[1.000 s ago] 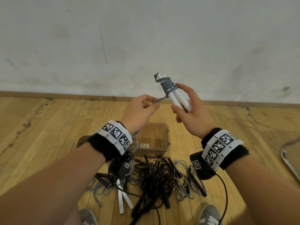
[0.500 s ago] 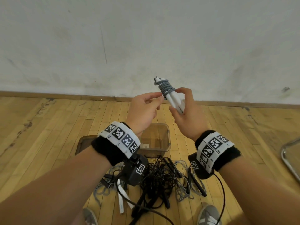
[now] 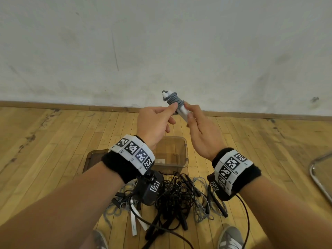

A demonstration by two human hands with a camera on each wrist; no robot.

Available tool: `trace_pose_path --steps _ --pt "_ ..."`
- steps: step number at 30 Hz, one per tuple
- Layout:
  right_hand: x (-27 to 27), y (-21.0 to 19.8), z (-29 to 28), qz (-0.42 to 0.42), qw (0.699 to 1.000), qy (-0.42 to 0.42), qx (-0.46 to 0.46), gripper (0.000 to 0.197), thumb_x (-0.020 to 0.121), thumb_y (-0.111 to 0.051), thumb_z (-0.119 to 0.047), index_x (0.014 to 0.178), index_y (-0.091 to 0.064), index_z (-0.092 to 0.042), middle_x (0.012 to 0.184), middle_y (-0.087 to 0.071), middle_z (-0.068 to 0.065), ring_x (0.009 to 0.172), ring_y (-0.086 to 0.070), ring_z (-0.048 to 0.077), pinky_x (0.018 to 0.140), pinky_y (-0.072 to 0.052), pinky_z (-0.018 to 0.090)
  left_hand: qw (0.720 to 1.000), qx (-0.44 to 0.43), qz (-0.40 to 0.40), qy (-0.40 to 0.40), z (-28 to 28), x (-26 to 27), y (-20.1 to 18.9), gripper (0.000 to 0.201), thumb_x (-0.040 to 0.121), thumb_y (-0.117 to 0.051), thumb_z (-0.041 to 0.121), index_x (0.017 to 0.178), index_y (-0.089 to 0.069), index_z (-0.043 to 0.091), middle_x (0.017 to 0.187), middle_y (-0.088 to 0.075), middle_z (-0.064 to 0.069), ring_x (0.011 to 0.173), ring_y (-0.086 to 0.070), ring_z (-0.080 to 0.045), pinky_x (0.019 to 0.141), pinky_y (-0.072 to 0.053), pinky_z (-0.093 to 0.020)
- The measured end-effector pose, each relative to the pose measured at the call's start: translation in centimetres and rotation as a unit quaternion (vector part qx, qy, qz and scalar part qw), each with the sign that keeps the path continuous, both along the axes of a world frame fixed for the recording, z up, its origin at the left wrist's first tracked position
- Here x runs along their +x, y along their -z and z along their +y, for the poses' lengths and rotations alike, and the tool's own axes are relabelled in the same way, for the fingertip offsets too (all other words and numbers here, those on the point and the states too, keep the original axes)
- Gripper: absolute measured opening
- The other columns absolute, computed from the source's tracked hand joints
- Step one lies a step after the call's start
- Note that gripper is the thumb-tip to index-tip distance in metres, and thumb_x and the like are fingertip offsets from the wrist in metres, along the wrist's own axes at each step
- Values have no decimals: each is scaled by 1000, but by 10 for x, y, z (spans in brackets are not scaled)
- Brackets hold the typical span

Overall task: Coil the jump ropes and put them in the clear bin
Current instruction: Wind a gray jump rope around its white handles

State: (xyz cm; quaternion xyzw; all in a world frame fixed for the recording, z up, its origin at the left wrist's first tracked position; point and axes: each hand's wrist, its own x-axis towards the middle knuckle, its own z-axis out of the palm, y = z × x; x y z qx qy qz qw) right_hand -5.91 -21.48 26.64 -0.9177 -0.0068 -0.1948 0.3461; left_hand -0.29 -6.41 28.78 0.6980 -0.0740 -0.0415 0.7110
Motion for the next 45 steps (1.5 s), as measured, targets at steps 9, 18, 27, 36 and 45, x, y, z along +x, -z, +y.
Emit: trace_pose_path --steps 9,18,27,36,45 --pt "-3 -6 2 -8 993 -77 89 55 100 -63 -28 148 -36 -32 103 -58 -12 76 -57 0 65 -45 17 1000 8 4 -24 3 4 5 36 86 -77 50 88 -78 13 57 -62 2 44 -52 -12 52 -44 -24" --pt "-7 -15 3 104 927 -103 346 54 95 -69 -9 144 -49 -20 100 -76 17 82 -77 31 74 -64 41 997 -36 21 70 2 2 3 28 101 -64 32 97 -74 7 63 -60 -2 47 -51 -11 48 -41 -20" --pt "-5 -14 -11 52 965 -74 248 54 97 -67 -7 146 -50 -22 100 -68 5 79 -72 21 59 -59 30 986 85 -23 143 12 7 10 25 104 -54 39 112 -72 22 72 -70 3 72 -67 -13 81 -57 -36" --pt "-1 -17 -36 33 987 45 153 59 98 -63 -12 150 -43 -31 116 -61 -3 72 -68 19 56 -60 29 983 125 -32 129 14 7 8 19 102 -60 27 118 -70 23 69 -62 4 61 -57 -3 55 -51 -22" --pt "6 -2 -21 45 995 29 85 39 107 -42 -40 146 -39 -38 100 -62 -11 72 -65 13 62 -56 33 996 23 -12 91 11 3 -1 34 101 -62 21 134 -64 16 61 -53 5 47 -46 -1 56 -47 -23"
